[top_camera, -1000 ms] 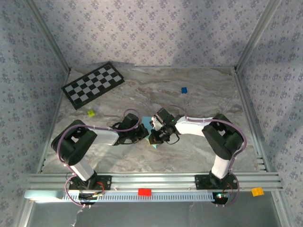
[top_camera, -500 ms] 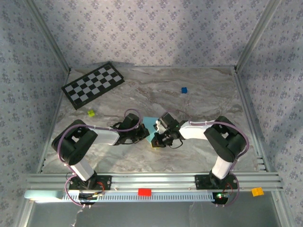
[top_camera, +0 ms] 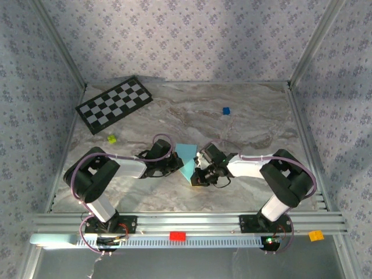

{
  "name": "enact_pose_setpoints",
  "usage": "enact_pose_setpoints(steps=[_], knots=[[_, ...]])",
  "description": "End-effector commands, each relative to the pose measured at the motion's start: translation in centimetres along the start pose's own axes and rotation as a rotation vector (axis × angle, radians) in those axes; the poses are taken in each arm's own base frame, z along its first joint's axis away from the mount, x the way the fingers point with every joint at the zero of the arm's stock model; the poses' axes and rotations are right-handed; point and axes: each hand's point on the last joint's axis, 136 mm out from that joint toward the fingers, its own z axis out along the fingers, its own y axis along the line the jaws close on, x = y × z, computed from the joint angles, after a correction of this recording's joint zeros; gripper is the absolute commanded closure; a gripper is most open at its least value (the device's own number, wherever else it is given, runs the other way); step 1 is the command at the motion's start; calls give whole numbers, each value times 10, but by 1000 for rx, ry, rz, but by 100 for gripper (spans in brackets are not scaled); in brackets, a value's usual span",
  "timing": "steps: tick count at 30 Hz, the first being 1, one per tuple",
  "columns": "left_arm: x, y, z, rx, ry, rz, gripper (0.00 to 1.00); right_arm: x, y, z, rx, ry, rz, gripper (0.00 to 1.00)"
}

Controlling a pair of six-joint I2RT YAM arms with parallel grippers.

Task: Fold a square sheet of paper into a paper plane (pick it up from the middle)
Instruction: Third fold the triangle at the center of the table.

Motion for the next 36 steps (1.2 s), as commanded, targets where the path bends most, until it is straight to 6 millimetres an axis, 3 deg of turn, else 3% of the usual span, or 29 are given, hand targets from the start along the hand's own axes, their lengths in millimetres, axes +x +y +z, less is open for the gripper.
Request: enact_pose_setpoints(steps=[1,4,12,15,19,26,30,36], knots=[[10,28,6,-105,29,-17,100,-19,32,-19,-63,-52,-51,91],[11,28,5,-104,27,-13,100,-30,46,-22,-94,-57,-75,92],[10,24,3,-95,27,-9,100,-54,30,3,-30,-51,-1,94],[10,23,3,-91,25,-4,100,-48,14,13,-1,-19,46,97],[6,9,2,-55,23,25,100,-25,-24,22,104,44,132,100],[-6,-34,-20,21,-23,119,94,-20,-31,20,89,55,137,100],[4,-26,-24,-22,-3,121,95,-24,-31,17,81,48,135,100],[20,-11,-10,-87,52,114,99,-24,-33,16,80,50,142,100]])
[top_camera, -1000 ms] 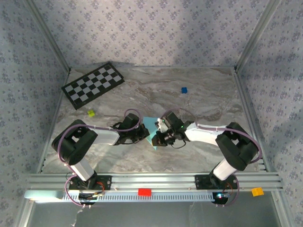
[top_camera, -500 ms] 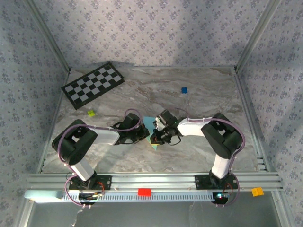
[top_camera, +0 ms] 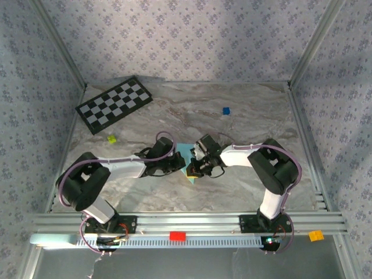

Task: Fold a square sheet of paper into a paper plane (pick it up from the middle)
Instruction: Third fold the triangle at the center of the table.

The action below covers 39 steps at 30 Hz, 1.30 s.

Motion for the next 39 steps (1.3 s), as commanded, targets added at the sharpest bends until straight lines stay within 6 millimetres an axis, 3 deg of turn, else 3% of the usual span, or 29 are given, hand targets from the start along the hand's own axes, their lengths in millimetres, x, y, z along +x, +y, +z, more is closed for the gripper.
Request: enact_pose_setpoints(steps=[1,8,26,29,34,39], knots=[[8,17,9,-84,26,-8,99,18,-34,2,106,49,66,100],[-1,44,19,-162,-6,-47,100,25,-41,2,122,61,71,100],[-51,74,-9,-184,-80,-64,100,31,-43,2,103,91,69,100],[-56,64,-17,-163,-89,-50,100,31,-41,3,92,92,66,100],[-64,30,-37,-79,-130,-4,98,29,-38,3,82,95,63,100],[-50,-3,-37,9,-117,68,95,28,-36,2,82,92,63,100]])
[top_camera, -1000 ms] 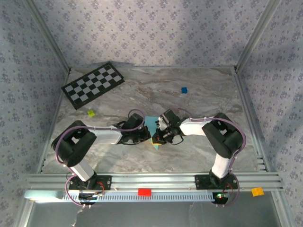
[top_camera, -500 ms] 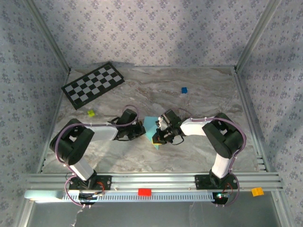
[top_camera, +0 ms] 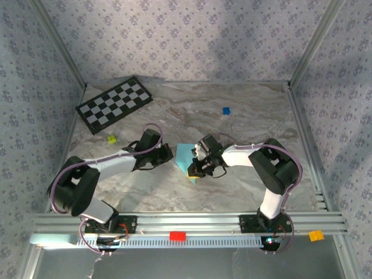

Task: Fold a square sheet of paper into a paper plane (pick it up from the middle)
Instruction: Third fold the triangle at the center of the table.

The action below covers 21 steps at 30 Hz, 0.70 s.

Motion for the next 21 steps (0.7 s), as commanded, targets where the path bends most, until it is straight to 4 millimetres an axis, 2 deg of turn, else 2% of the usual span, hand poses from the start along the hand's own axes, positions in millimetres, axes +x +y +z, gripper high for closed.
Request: enact_pose_setpoints(steps=[1,3,5,11,15,19,21], knots=[[10,-28,2,71,25,67,95,25,-33,4,106,78,80,100],[20,-33,12,86,65,76,96,24,-32,4,106,75,78,100],[28,-29,23,68,88,74,97,24,-32,3,104,75,45,100],[41,11,44,-62,125,27,100,18,-23,0,84,62,29,100],[51,33,45,-128,144,8,100,5,1,-8,27,30,-12,100],[56,39,42,-128,147,1,100,-9,31,-12,-38,12,-63,100],[56,40,41,-129,146,2,100,-14,37,-8,-42,11,-75,99]])
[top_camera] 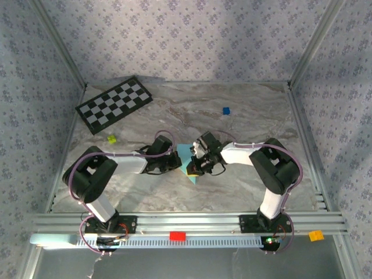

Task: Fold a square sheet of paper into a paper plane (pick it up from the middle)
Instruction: Third fold the triangle at the center of the table.

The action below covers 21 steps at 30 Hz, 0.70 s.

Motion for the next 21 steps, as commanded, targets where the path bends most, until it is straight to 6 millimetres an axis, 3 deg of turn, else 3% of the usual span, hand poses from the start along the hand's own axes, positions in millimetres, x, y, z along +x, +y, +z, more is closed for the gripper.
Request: enact_pose_setpoints(steps=[1,5,11,21], knots=[[16,31,1,-97,35,-27,100,-9,20,1,-21,3,-39,99],[14,28,0,-91,32,-24,100,-14,4,17,16,10,14,97],[14,28,0,-102,32,-21,100,2,-22,27,62,31,59,97],[16,38,1,-135,31,-44,100,24,-11,4,24,28,15,91]])
